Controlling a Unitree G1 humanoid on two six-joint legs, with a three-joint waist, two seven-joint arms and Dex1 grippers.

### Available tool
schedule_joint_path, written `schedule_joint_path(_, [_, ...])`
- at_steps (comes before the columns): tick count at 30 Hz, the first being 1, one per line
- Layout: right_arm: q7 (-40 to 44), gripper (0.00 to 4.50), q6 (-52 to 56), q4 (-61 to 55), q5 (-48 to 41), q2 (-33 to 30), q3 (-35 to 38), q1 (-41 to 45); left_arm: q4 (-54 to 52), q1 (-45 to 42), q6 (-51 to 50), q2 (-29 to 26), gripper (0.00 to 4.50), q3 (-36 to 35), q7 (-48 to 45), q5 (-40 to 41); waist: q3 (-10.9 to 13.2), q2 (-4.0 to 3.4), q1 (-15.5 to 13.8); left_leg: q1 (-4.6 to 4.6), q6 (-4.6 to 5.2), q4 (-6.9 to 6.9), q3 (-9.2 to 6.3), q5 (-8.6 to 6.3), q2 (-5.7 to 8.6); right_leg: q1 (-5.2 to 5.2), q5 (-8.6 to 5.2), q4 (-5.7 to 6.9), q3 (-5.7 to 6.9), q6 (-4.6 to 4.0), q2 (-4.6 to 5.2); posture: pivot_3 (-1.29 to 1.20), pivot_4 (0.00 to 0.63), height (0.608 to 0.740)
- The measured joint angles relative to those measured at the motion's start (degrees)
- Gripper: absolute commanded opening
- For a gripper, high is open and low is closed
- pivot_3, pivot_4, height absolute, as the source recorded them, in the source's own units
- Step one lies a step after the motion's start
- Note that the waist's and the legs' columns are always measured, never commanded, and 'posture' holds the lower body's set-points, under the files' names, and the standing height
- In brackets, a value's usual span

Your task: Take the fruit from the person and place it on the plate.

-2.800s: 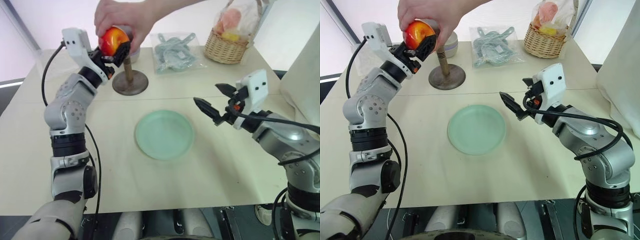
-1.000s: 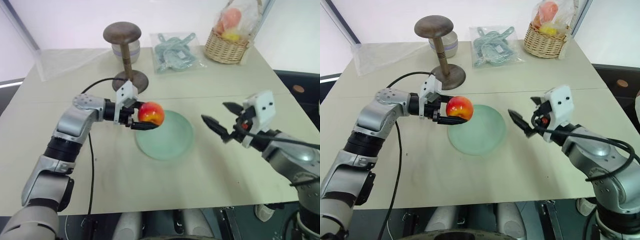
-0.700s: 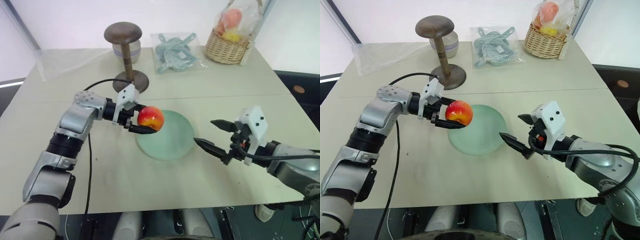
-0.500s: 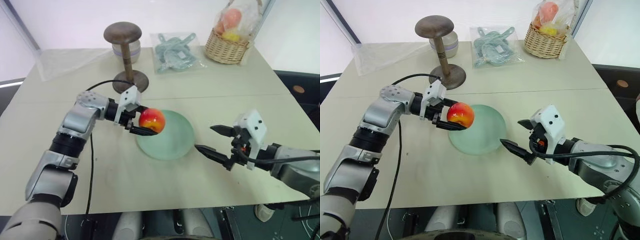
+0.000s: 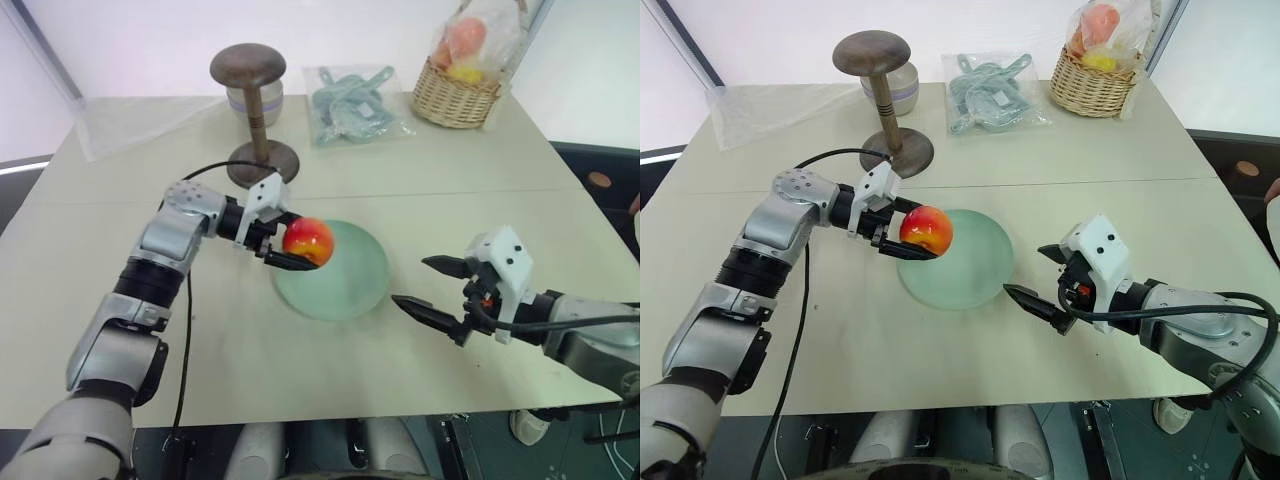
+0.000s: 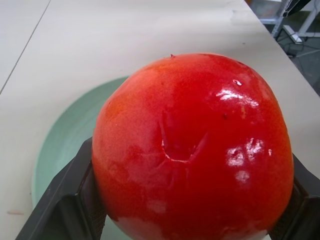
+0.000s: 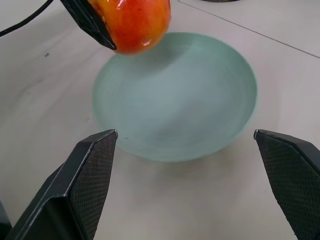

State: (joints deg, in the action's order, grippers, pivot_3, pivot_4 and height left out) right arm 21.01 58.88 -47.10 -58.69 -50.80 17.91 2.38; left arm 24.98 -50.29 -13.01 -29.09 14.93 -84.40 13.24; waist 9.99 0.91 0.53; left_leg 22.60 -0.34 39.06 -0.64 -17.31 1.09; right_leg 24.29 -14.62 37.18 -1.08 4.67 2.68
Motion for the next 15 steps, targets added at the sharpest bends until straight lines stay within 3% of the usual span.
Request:
schedule_joint_path(2, [-0.32, 4.5, -0.16, -0.02, 0.04, 0.0, 0.0, -0.11, 2.06, -0.55, 1.6, 1.07, 3.25, 0.01, -0.01, -0.67, 0.0, 0.0, 0.0, 0.0, 0.0, 0.0, 0.0, 0.0, 0.0, 0.0, 0.0, 0.0, 0.0, 0.0, 0.01, 0.0, 0.15, 0.74])
schedule_joint_path(3, [-0.41, 4.5, -0.22, -0.04, 0.06, 0.0, 0.0, -0.14, 2.93, -0.57, 2.41, 1.4, 4.29, 0.04, -0.06, -1.05, 0.0, 0.0, 0.01, 0.0, 0.0, 0.0, 0.0, 0.0, 0.0, 0.0, 0.0, 0.0, 0.0, 0.0, 0.01, 0.0, 0.15, 0.74])
schedule_joint_path(4, [-0.46, 4.5, -0.27, -0.04, 0.07, 0.0, 0.0, -0.21, 3.75, -0.58, 2.87, 1.66, 4.45, 0.05, -0.1, -1.43, 0.0, 0.0, 0.07, 0.0, 0.0, 0.0, 0.0, 0.0, -0.01, 0.0, 0.0, 0.0, 0.0, 0.0, 0.01, 0.0, 0.15, 0.74])
schedule_joint_path(15, [-1.56, 4.5, -0.57, -0.41, 0.03, 0.0, 0.14, -1.15, 4.22, -0.54, 6.54, 2.36, 4.45, 0.14, -1.61, -2.84, 0.0, 0.0, 0.03, 0.0, 0.01, 0.0, -0.01, 0.0, -0.01, 0.0, 0.0, 0.01, 0.0, 0.0, 0.02, 0.0, 0.15, 0.74])
